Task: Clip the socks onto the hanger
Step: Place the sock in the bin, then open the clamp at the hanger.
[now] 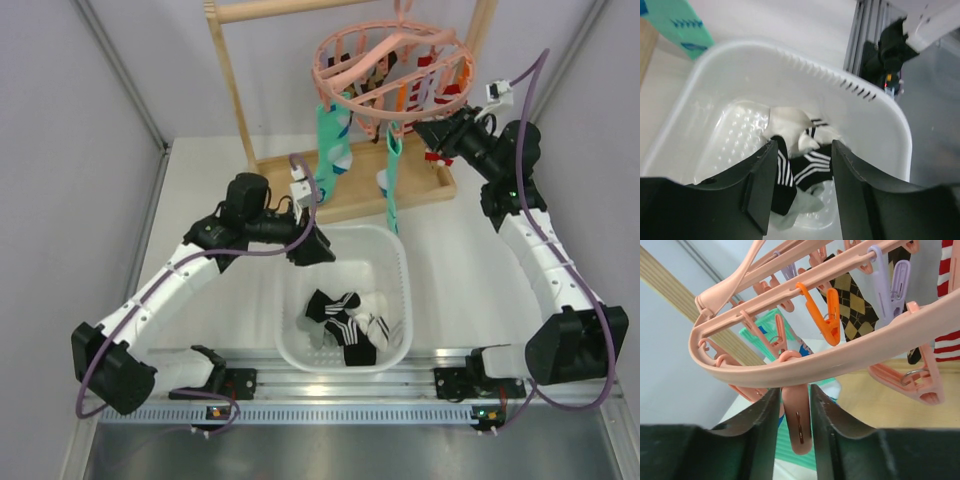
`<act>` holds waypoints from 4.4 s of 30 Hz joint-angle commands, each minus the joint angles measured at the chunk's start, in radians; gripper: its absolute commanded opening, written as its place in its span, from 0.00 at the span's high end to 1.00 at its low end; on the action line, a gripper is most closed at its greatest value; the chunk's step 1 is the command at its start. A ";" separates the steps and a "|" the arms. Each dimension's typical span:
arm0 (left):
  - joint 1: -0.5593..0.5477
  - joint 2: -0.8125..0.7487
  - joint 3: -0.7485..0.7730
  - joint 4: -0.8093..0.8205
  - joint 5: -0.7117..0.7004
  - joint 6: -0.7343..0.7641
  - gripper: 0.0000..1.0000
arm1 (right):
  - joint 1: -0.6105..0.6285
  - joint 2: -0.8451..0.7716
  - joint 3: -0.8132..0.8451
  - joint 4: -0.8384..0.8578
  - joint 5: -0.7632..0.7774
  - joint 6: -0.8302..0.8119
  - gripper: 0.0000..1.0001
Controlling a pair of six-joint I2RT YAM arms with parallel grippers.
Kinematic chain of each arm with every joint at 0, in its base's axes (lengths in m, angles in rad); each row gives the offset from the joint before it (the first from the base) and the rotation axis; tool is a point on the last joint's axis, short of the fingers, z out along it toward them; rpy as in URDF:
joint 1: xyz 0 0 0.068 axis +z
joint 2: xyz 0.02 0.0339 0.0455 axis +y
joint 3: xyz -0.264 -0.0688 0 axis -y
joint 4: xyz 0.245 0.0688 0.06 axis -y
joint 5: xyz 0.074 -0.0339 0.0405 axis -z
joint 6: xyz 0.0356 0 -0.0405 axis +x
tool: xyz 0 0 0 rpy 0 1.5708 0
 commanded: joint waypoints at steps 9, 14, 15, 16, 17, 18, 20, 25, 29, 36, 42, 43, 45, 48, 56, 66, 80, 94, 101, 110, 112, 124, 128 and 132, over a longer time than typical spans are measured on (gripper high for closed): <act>-0.071 0.128 0.183 0.731 -0.218 -0.498 0.52 | 0.007 -0.002 0.012 0.058 -0.031 0.131 0.85; -0.114 0.265 0.263 0.857 -0.321 -0.527 0.61 | 0.017 0.021 -0.001 0.104 -0.005 0.196 0.95; -0.125 0.278 0.283 0.883 -0.335 -0.524 0.61 | 0.018 0.024 -0.003 0.116 -0.005 0.220 0.95; -0.146 0.310 0.300 0.908 -0.361 -0.509 0.62 | 0.020 0.035 -0.001 0.122 -0.006 0.229 0.97; -0.159 0.327 0.318 0.905 -0.380 -0.487 0.62 | 0.020 0.039 0.002 0.127 -0.006 0.240 0.97; -0.172 0.344 0.357 0.894 -0.400 -0.454 0.62 | 0.021 0.050 0.011 0.127 -0.005 0.255 0.97; -0.208 0.383 0.380 0.879 -0.479 -0.342 0.62 | 0.024 0.059 0.022 0.126 -0.011 0.265 0.99; -0.231 0.433 0.403 0.919 -0.510 -0.204 0.64 | 0.040 0.062 0.017 0.130 -0.005 0.233 1.00; -0.239 0.475 0.423 0.920 -0.556 -0.196 0.64 | 0.040 0.061 -0.003 0.153 -0.020 0.223 1.00; -0.235 0.532 0.457 0.959 -0.629 -0.225 0.63 | 0.041 0.072 -0.003 0.213 -0.124 0.205 1.00; -0.223 0.553 0.461 0.986 -0.636 -0.277 0.64 | 0.041 0.076 0.005 0.219 -0.163 0.185 1.00; -0.219 0.556 0.464 0.994 -0.636 -0.280 0.65 | 0.041 0.078 0.003 0.218 -0.164 0.182 1.00; -0.209 0.565 0.472 1.008 -0.624 -0.307 0.64 | 0.040 0.076 -0.003 0.239 -0.173 0.184 1.00; -0.180 0.578 0.474 1.040 -0.572 -0.399 0.63 | 0.044 0.084 -0.004 0.270 -0.202 0.174 1.00; -0.096 0.636 0.469 1.195 -0.365 -0.683 0.74 | 0.047 0.128 0.006 0.369 -0.295 0.225 1.00; -0.076 0.706 0.501 1.316 -0.320 -0.860 0.76 | 0.046 0.145 -0.001 0.414 -0.333 0.265 0.98; -0.048 0.693 0.463 1.281 -0.291 -0.895 1.00 | 0.030 0.119 -0.001 0.333 -0.278 0.208 0.28; -0.018 0.733 0.490 1.370 -0.156 -1.131 1.00 | -0.028 0.027 -0.030 0.265 -0.297 -0.037 0.14; -0.005 0.745 0.489 1.414 -0.113 -1.229 1.00 | -0.043 0.136 0.035 0.382 -0.502 -0.050 0.17; -0.004 0.768 0.489 1.436 -0.055 -1.305 1.00 | -0.042 0.182 0.029 0.540 -0.430 0.136 0.42; -0.004 0.768 0.483 1.431 -0.050 -1.302 1.00 | -0.039 0.176 0.032 0.537 -0.402 0.180 0.39; -0.004 0.780 0.490 1.401 -0.021 -1.305 1.00 | -0.013 0.187 0.060 0.552 -0.341 0.207 0.53; -0.005 0.783 0.489 1.379 -0.009 -1.300 1.00 | -0.005 0.210 0.072 0.560 -0.334 0.200 0.60; -0.005 0.788 0.489 1.356 -0.003 -1.297 1.00 | 0.001 0.219 0.091 0.569 -0.333 0.197 0.62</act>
